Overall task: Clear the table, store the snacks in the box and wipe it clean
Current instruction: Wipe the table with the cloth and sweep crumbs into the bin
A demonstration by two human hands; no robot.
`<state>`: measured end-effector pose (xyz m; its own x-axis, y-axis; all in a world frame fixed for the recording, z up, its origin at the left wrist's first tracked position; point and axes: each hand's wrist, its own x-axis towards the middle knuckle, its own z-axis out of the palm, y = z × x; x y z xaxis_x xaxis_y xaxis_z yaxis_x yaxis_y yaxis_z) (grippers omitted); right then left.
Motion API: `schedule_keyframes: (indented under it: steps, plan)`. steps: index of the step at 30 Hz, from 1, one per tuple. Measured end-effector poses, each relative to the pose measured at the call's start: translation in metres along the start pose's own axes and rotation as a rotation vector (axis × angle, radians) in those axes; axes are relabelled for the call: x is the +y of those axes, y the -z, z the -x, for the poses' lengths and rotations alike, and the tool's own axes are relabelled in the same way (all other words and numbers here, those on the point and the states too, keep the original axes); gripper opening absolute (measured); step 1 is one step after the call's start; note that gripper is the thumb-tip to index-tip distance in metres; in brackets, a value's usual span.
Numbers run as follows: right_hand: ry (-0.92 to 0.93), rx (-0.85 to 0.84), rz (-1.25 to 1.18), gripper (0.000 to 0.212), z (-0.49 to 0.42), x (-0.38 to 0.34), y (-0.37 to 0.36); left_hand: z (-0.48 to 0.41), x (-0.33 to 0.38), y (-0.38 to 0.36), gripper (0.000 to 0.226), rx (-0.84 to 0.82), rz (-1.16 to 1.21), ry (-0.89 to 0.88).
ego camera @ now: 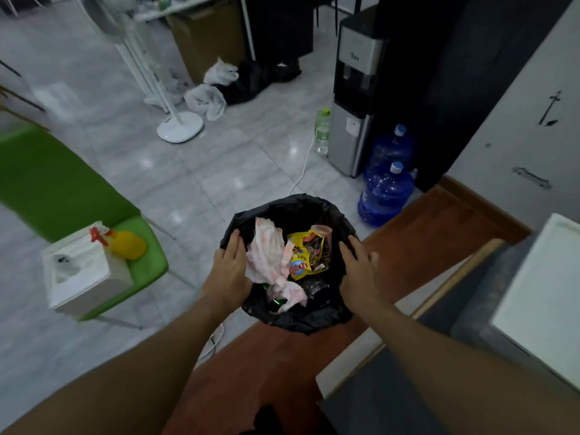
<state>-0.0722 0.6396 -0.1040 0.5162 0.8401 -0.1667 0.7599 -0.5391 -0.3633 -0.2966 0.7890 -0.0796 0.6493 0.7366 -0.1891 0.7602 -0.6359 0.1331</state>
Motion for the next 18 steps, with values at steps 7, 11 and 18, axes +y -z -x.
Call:
schedule_keyframes:
  steps: [7,11,18]
  plan:
    - [-0.013,0.055,0.004,0.072,0.058,-0.034,0.034,0.050,-0.012,0.036,0.084,0.039,0.025,-0.029]
    - [-0.032,0.088,-0.011,0.071,0.095,-0.054,0.037,0.077,-0.025,0.048,0.086,0.048,0.053,-0.059]
    - [-0.043,0.126,-0.070,0.068,0.150,-0.081,0.033,0.128,-0.044,0.062,0.087,0.039,0.024,-0.092]
